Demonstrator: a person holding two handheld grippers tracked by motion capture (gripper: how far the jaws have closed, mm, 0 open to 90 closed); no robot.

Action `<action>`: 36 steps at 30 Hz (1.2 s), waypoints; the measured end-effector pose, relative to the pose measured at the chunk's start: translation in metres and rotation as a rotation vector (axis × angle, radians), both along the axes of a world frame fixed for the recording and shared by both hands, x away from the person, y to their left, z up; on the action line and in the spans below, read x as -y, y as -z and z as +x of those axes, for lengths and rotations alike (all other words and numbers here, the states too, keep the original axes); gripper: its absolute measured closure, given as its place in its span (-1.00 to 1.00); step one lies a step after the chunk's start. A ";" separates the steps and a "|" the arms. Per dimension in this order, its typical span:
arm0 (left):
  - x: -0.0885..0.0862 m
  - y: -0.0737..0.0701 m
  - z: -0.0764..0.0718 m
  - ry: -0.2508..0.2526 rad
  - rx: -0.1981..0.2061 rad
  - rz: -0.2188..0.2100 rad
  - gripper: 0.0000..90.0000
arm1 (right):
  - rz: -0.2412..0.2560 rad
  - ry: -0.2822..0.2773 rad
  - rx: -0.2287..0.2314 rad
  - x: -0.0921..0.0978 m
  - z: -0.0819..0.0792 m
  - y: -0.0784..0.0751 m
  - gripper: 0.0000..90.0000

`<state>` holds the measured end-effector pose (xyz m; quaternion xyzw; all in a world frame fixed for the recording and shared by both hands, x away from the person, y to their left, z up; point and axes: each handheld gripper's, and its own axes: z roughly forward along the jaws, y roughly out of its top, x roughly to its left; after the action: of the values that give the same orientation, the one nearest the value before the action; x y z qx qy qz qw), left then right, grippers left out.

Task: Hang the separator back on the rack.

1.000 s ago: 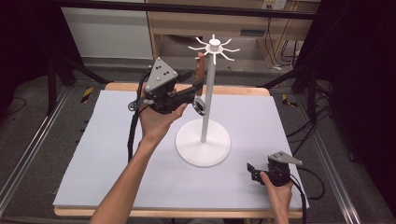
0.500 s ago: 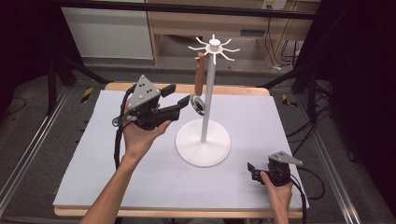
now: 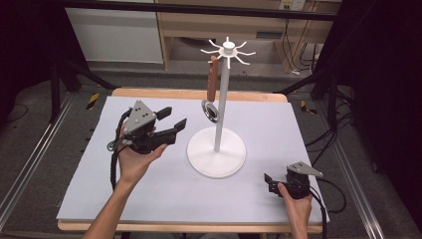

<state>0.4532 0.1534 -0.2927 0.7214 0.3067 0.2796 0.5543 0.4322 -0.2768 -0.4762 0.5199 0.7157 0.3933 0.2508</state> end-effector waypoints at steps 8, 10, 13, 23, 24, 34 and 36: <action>-0.013 0.021 -0.008 -0.010 -0.026 0.015 -0.06 | -0.003 0.006 0.004 0.001 0.000 0.000 -0.83; -0.016 0.027 -0.009 -0.013 -0.037 0.020 -0.05 | -0.003 0.007 0.005 0.001 -0.001 0.000 -0.83; -0.022 0.038 -0.010 -0.021 -0.056 0.026 -0.05 | 0.006 0.012 0.002 0.002 -0.001 0.000 -0.83; -0.045 0.083 -0.011 -0.065 -0.147 0.071 -0.03 | -0.004 0.024 -0.003 0.004 -0.001 0.001 -0.83; -0.047 0.087 -0.011 -0.071 -0.158 0.074 -0.03 | -0.002 0.026 -0.005 0.004 -0.002 0.001 -0.83; -0.075 0.120 -0.012 -0.135 -0.234 0.100 -0.03 | -0.022 0.043 -0.011 0.009 -0.001 0.003 -0.83; -0.080 0.125 -0.012 -0.148 -0.242 0.096 -0.04 | -0.029 0.044 -0.013 0.010 -0.001 0.004 -0.83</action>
<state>0.4413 0.2331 -0.4180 0.7509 0.4103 0.2449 0.4560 0.4311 -0.2867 -0.4799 0.5341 0.7114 0.3741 0.2622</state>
